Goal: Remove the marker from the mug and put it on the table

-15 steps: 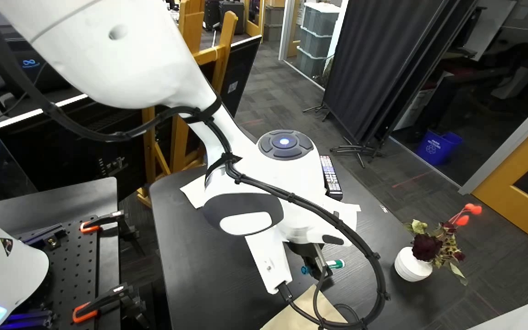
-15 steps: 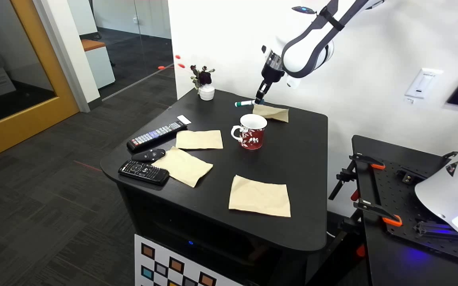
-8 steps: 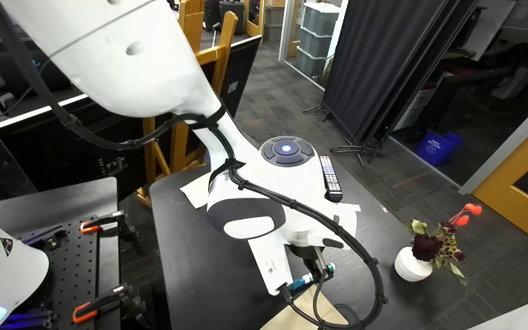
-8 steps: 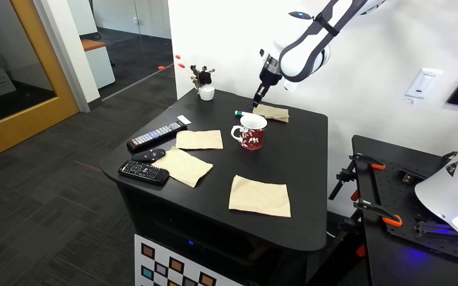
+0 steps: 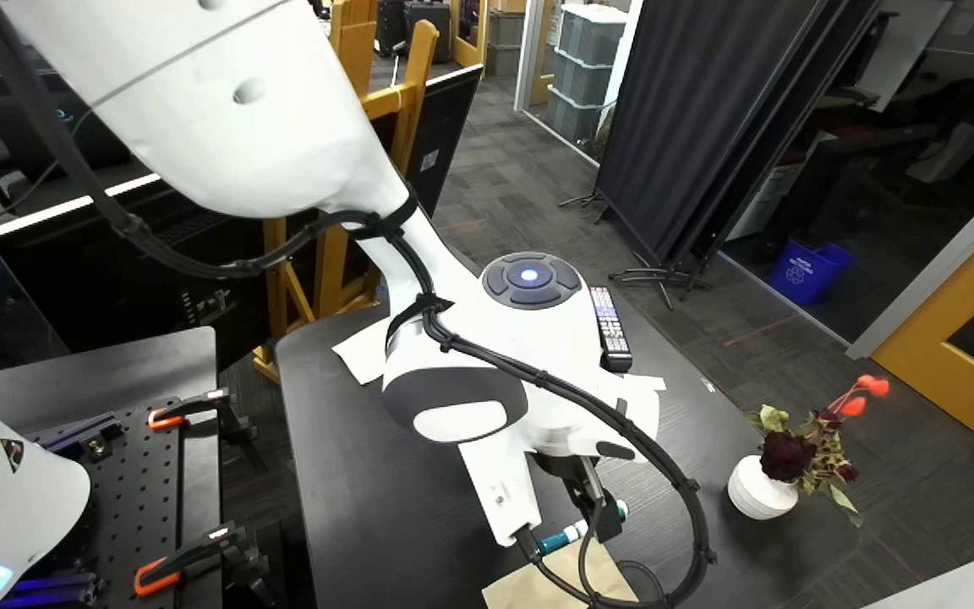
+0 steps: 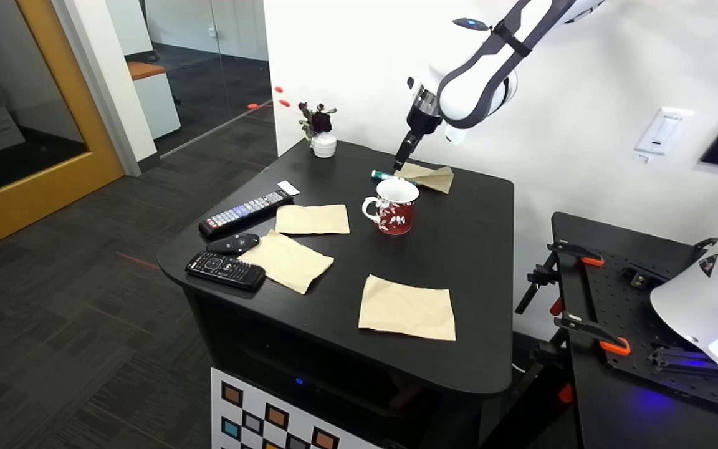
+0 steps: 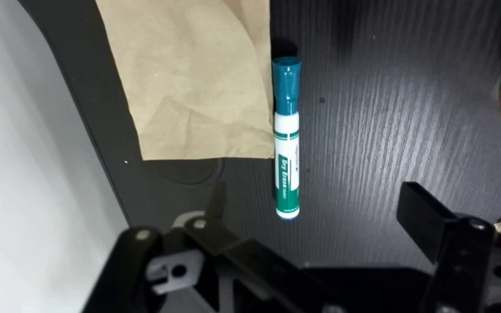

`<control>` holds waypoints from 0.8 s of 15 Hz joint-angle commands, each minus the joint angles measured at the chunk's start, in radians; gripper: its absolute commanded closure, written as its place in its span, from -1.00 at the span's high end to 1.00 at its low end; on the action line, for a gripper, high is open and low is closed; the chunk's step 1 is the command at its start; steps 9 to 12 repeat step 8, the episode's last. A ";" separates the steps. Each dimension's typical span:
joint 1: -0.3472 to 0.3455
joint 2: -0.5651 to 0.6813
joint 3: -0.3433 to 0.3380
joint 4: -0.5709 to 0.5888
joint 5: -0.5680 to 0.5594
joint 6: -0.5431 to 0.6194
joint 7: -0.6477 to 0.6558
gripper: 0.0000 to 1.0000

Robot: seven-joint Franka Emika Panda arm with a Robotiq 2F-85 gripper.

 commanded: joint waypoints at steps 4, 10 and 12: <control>-0.032 0.004 0.035 0.007 -0.008 0.024 0.016 1.00; -0.017 0.000 0.021 -0.001 -0.025 0.000 0.018 1.00; -0.017 0.000 0.021 -0.001 -0.025 0.000 0.018 1.00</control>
